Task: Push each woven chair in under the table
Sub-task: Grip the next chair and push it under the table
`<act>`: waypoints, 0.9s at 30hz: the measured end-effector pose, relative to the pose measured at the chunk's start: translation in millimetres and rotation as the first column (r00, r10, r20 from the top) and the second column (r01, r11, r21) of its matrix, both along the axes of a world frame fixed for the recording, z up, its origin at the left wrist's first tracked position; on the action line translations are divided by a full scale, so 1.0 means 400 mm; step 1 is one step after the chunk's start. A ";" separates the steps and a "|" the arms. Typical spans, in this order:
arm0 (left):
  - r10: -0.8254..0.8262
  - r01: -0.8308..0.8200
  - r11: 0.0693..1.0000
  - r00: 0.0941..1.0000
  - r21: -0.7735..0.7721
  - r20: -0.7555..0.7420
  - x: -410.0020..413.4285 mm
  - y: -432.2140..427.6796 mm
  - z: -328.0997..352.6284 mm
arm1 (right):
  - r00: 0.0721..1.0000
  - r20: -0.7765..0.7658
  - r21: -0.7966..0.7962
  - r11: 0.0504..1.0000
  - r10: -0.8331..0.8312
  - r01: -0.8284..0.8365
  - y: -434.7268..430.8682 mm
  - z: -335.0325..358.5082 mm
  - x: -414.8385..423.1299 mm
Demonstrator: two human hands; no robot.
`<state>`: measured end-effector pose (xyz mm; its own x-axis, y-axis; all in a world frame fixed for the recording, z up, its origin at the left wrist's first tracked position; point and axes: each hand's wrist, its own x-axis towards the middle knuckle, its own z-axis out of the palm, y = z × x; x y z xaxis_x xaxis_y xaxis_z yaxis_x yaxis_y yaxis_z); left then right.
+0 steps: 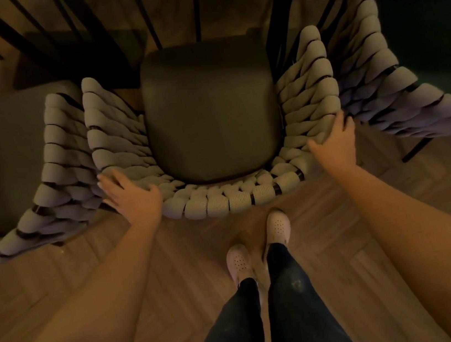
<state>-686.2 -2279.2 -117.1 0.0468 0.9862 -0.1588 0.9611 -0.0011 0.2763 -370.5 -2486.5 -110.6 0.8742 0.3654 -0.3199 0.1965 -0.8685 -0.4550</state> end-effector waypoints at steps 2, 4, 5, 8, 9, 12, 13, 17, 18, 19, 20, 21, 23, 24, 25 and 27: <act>0.239 -0.226 0.969 0.960 -0.095 0.147 0.028 0.002 0.021 | 0.896 -0.324 0.051 0.940 -0.304 0.337 0.026 -0.007 0.008; 0.484 -0.426 0.864 0.848 -0.267 0.214 0.044 0.019 0.033 | 0.741 -0.518 0.060 0.846 -0.428 0.530 0.047 -0.012 0.019; 0.563 -0.474 0.807 0.798 -0.353 0.216 0.042 0.028 0.035 | 0.721 -0.531 0.047 0.834 -0.446 0.550 0.053 -0.017 0.023; 0.629 -0.513 0.758 0.739 -0.403 0.242 0.033 0.055 0.031 | 0.760 -0.465 0.030 0.850 -0.454 0.526 0.065 -0.037 0.032; 0.628 -0.518 0.759 0.742 -0.395 0.234 0.029 0.061 0.031 | 0.784 -0.430 0.030 0.861 -0.447 0.508 0.071 -0.039 0.035; 0.624 -0.520 0.754 0.758 -0.401 0.191 0.034 0.061 0.035 | 0.854 -0.346 0.030 0.905 -0.388 0.424 0.093 -0.012 0.055; 0.624 -0.521 0.755 0.758 -0.398 0.190 0.036 0.058 0.030 | 0.870 -0.326 0.029 0.916 -0.370 0.400 0.101 -0.007 0.066; 0.652 -0.566 0.743 0.733 -0.358 0.195 0.086 0.032 0.035 | 0.918 -0.249 0.045 0.944 -0.308 0.328 0.130 0.024 0.137; 0.660 -0.572 0.737 0.724 -0.359 0.201 0.103 0.023 0.037 | 0.922 -0.249 0.052 0.947 -0.296 0.317 0.131 0.027 0.156; 0.665 -0.571 0.734 0.714 -0.368 0.218 0.122 0.017 0.037 | 0.925 -0.253 0.058 0.950 -0.285 0.308 0.134 0.026 0.177; 0.666 -0.566 0.734 0.707 -0.375 0.237 0.137 0.014 0.035 | 0.927 -0.254 0.056 0.952 -0.276 0.300 0.133 0.025 0.193; 0.666 -0.564 0.736 0.702 -0.374 0.252 0.151 0.010 0.031 | 0.926 -0.257 0.053 0.953 -0.276 0.298 0.130 0.024 0.208; 0.644 -0.547 0.756 0.718 -0.358 0.264 0.177 0.012 0.023 | 0.917 -0.272 0.051 0.947 -0.291 0.316 0.121 0.017 0.232; 0.629 -0.532 0.769 0.731 -0.355 0.266 0.189 0.015 0.021 | 0.912 -0.276 0.052 0.943 -0.302 0.328 0.117 0.016 0.238; 0.611 -0.516 0.782 0.744 -0.350 0.271 0.200 0.021 0.018 | 0.907 -0.280 0.049 0.939 -0.313 0.339 0.113 0.011 0.244; 0.581 -0.489 0.804 0.767 -0.338 0.273 0.225 0.042 0.013 | 0.902 -0.285 0.037 0.936 -0.325 0.349 0.112 0.005 0.258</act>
<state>-596.0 -2262.4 -111.9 -0.3802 0.8004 -0.4635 0.6224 0.5921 0.5119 -267.4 -2441.6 -108.6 0.8343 0.1004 -0.5420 -0.2418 -0.8170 -0.5236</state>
